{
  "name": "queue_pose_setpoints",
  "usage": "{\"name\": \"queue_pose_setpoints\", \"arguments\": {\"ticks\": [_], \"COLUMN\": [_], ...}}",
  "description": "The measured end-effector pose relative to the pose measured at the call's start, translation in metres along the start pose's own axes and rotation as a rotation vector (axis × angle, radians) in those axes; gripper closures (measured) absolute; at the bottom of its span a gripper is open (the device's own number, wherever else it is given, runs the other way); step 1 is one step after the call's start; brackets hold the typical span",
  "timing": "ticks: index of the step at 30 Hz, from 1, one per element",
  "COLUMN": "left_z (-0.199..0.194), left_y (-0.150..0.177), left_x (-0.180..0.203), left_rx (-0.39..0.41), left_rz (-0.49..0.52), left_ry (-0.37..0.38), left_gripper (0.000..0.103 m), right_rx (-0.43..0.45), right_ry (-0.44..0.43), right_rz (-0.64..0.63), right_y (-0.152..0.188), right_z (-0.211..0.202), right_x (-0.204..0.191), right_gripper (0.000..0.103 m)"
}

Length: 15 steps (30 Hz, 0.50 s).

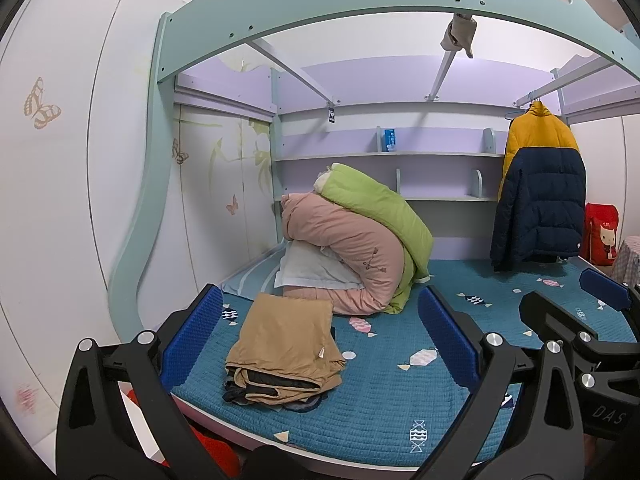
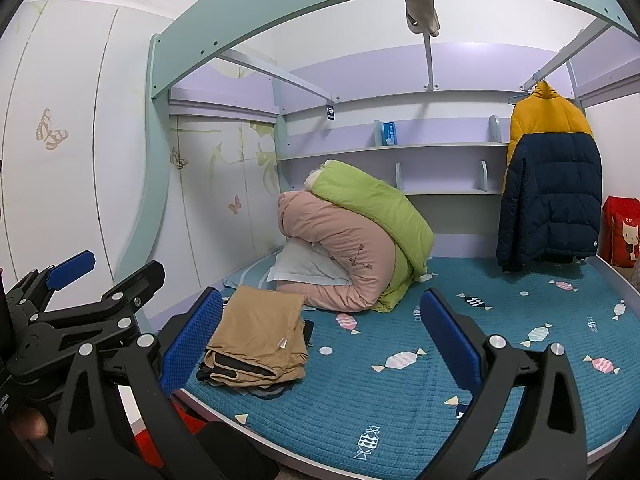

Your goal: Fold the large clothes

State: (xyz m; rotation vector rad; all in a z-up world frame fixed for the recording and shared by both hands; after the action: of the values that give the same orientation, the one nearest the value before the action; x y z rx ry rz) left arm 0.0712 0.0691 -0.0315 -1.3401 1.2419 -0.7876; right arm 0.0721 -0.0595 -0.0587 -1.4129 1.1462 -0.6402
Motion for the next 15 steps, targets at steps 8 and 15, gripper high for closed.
{"name": "queue_pose_setpoints", "arguments": {"ticks": [8,15], "left_z": [0.0027,0.0049], "left_y": [-0.0022,-0.0068], "left_x": [0.0006,0.0015], "left_rx": [0.003,0.016], "left_rz": [0.005,0.006], "left_ry": [0.0,0.001], "left_gripper": [0.005,0.005], "right_rx": [-0.003,-0.001], "right_ry": [0.001,0.007], "right_rz": [0.002,0.004], "right_y": [0.0005,0.0008], "right_z": [-0.0001,-0.0006], "right_x": [0.0003,-0.0003], "right_gripper": [0.007,0.007]}}
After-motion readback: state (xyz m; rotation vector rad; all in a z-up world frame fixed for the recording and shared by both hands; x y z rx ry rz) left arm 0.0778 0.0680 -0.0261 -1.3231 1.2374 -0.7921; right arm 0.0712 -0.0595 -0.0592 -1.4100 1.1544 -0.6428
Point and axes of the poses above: each gripper's, at about its wrist camera, not at the fingertips, and z roughly the way its jaws point, x to its right, y to its underside, the point moved 8 cm from there along z, roughly the way its jaws point, and after that the axes turned 7 degrees about z, right-handed, at the moved point
